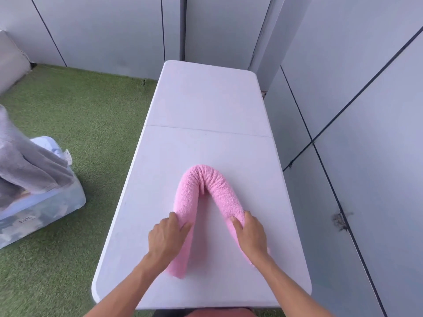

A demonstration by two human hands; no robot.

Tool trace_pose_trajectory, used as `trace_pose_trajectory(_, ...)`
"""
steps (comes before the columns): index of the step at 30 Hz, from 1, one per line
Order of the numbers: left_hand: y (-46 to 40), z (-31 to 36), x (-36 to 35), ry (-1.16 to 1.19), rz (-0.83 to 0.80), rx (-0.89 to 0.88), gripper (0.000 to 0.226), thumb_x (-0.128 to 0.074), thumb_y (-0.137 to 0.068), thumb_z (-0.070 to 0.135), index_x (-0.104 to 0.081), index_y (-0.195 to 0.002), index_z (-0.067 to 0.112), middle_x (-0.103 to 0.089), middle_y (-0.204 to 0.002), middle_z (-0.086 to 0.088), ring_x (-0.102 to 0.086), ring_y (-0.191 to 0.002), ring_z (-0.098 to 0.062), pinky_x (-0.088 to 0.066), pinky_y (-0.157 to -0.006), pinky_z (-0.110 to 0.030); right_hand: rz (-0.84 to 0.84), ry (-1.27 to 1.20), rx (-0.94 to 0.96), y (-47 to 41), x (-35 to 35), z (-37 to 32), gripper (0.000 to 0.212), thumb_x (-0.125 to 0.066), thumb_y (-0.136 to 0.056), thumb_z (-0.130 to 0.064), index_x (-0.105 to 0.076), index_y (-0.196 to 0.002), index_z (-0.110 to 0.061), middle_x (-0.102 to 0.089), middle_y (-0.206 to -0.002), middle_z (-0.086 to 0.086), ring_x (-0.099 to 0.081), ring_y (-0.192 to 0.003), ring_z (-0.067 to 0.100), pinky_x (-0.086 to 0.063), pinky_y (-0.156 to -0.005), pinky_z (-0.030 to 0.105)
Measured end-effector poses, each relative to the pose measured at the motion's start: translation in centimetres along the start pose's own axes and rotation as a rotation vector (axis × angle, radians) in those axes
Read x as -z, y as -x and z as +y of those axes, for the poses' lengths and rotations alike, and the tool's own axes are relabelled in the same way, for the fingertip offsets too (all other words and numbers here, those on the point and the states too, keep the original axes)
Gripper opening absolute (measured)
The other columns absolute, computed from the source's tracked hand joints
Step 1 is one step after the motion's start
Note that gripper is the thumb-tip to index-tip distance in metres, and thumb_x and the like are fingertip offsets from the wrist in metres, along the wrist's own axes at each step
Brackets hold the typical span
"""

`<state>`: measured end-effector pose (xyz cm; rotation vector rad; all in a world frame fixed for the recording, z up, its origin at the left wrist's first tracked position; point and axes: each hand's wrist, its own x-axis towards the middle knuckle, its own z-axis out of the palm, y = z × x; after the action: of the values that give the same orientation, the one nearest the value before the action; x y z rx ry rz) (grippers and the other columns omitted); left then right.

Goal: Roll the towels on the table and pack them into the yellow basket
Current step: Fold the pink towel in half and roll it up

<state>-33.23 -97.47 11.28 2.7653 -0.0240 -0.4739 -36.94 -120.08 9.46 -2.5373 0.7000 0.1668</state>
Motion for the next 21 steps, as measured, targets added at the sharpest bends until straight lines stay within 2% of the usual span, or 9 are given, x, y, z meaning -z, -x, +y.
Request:
trace_pose_trajectory(4,0.5,3.4,-2.3,0.199,-0.136,0.002,0.041,-0.048,-0.091,0.052,-0.039,-0.081,0.014,-0.052,-0.078,-0.003,-0.051,-0.073,-0.030,-0.039,-0.063,-0.035,-0.109,-0.149,0.043,0.6,-0.5,-2.0,0.038,-0.050,-0.095,-0.046,-0.052,-0.094,-0.008,-0.064,-0.092,0.013,-0.059,-0.087,0.031,-0.041,-0.070,0.036)
trace_pose_trajectory(9,1.4,4.0,-3.8,0.377,-0.201,0.009,0.043,-0.055,-0.086,0.053,-0.045,-0.084,0.011,-0.063,-0.083,-0.008,-0.065,-0.069,-0.032,-0.052,-0.071,-0.043,-0.134,-0.265,0.045,1.7,0.5,-1.3,0.031,-0.054,-0.093,-0.041,-0.055,-0.101,-0.011,-0.065,-0.091,0.005,-0.060,-0.081,0.023,-0.042,-0.069,0.032)
trace_pose_trajectory(12,1.7,4.0,-3.8,0.422,-0.221,0.048,0.049,-0.058,-0.085,0.056,-0.048,-0.091,0.009,-0.063,-0.088,-0.008,-0.067,-0.068,-0.031,-0.055,-0.069,-0.044,-0.103,-0.353,0.027,2.3,1.3,-0.5,0.033,-0.059,-0.090,-0.036,-0.057,-0.116,-0.015,-0.066,-0.103,-0.002,-0.061,-0.093,0.015,-0.041,-0.074,0.023)
trace_pose_trajectory(14,2.0,4.3,-3.7,0.494,-0.235,0.086,0.047,-0.061,-0.085,0.052,-0.049,-0.092,0.007,-0.062,-0.087,-0.006,-0.069,-0.061,-0.028,-0.056,-0.067,-0.043,-0.110,-0.385,0.016,2.8,1.6,0.1,0.038,-0.061,-0.088,-0.035,-0.057,-0.121,-0.016,-0.066,-0.108,-0.002,-0.062,-0.100,0.015,-0.043,-0.079,0.021)
trace_pose_trajectory(16,2.3,4.8,-3.6,0.607,-0.259,0.133,0.043,-0.065,-0.085,0.045,-0.048,-0.091,0.006,-0.060,-0.088,-0.007,-0.069,-0.061,-0.027,-0.058,-0.064,-0.044,-0.166,-0.358,0.052,3.5,1.4,0.7,0.053,-0.060,-0.083,-0.049,-0.051,-0.129,-0.025,-0.062,-0.119,-0.003,-0.059,-0.112,0.016,-0.047,-0.090,0.028)
trace_pose_trajectory(17,2.4,5.1,-3.6,0.672,-0.271,0.159,0.041,-0.067,-0.084,0.042,-0.048,-0.090,0.006,-0.060,-0.091,-0.009,-0.070,-0.065,-0.028,-0.058,-0.062,-0.044,-0.215,-0.302,0.062,4.0,1.3,0.9,0.067,-0.059,-0.079,-0.060,-0.042,-0.136,-0.029,-0.057,-0.128,-0.003,-0.054,-0.120,0.017,-0.045,-0.097,0.035)
trace_pose_trajectory(19,2.3,5.4,-3.4,0.798,-0.315,0.209,0.037,-0.071,-0.083,0.035,-0.049,-0.088,0.006,-0.060,-0.096,-0.013,-0.069,-0.074,-0.029,-0.060,-0.059,-0.043,-0.344,-0.103,0.069,4.4,1.6,0.9,0.103,-0.055,-0.071,-0.076,-0.013,-0.150,-0.027,-0.037,-0.146,-0.001,-0.037,-0.134,0.022,-0.035,-0.105,0.045)
trace_pose_trajectory(21,2.2,5.7,-3.2,0.852,-0.402,0.231,0.037,-0.073,-0.082,0.033,-0.053,-0.091,0.003,-0.063,-0.097,-0.015,-0.068,-0.077,-0.027,-0.060,-0.061,-0.040,-0.442,0.076,0.083,4.2,2.6,1.0,0.121,-0.055,-0.064,-0.083,0.006,-0.151,-0.026,-0.020,-0.155,0.000,-0.024,-0.140,0.025,-0.027,-0.107,0.050)
